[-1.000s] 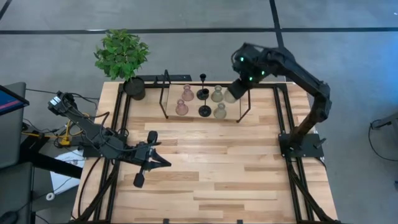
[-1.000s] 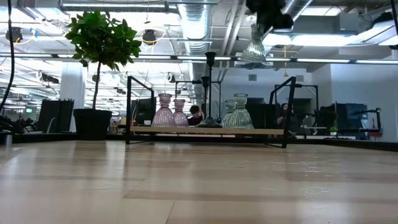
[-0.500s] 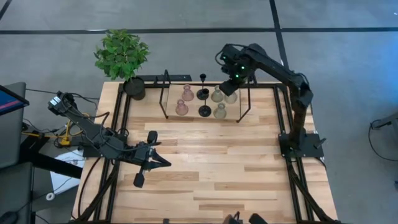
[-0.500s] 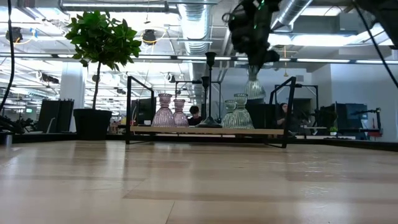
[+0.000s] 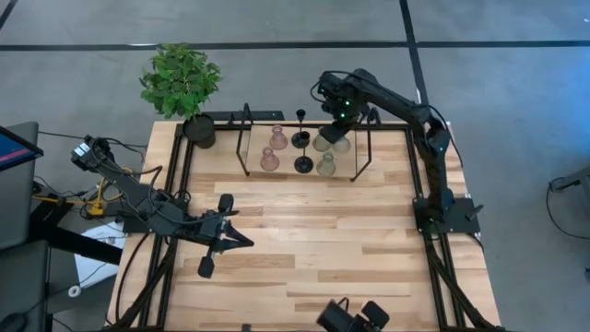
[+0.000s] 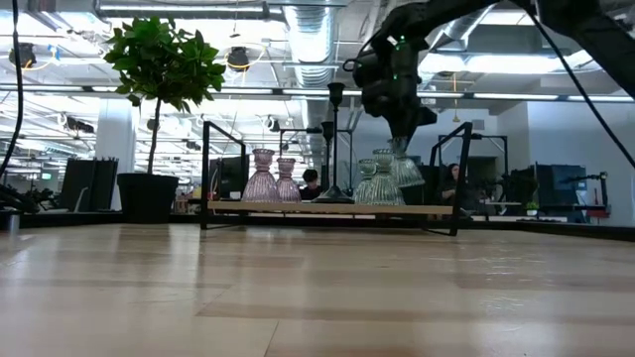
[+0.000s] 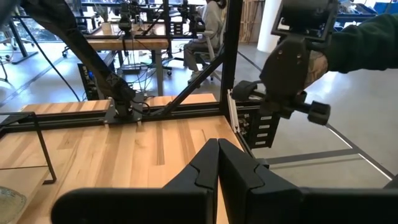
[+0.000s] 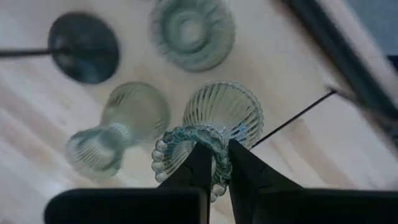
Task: Pick & Place candle stick holders
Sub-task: Put the green candle holder on the shelf
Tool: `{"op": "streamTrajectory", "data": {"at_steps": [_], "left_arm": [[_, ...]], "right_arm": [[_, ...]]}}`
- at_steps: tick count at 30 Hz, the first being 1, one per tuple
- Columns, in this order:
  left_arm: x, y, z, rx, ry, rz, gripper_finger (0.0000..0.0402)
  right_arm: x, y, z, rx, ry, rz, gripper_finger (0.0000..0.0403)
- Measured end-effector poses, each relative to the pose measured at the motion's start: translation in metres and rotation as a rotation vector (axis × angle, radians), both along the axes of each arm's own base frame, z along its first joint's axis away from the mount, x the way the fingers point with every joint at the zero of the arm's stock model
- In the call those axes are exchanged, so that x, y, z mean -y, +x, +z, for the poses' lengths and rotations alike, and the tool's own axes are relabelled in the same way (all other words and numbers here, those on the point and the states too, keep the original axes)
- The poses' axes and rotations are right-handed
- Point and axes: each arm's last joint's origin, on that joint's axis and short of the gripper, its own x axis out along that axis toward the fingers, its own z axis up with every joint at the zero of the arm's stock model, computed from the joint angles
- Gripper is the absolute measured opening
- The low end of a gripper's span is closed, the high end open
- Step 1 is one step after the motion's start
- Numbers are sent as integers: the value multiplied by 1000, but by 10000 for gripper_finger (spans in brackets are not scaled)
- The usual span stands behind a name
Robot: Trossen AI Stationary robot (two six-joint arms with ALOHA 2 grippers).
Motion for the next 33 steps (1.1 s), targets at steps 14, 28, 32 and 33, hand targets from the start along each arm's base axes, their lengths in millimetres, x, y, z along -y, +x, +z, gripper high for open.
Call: {"op": "streamTrajectory", "data": {"at_steps": [14,28,32,33], "left_arm": [[0,0,0,3,-2,0,10],[0,0,0,3,-6,0,10],[0,0,0,4,-7,-1,10],[0,0,1,4,-8,-1,10]], "right_arm": [[14,-9,2,19,-31,-22,15],[8,-4,2,18,-27,-1,15],[4,-1,2,13,-33,6,15],[4,-1,2,6,-42,6,15]]}}
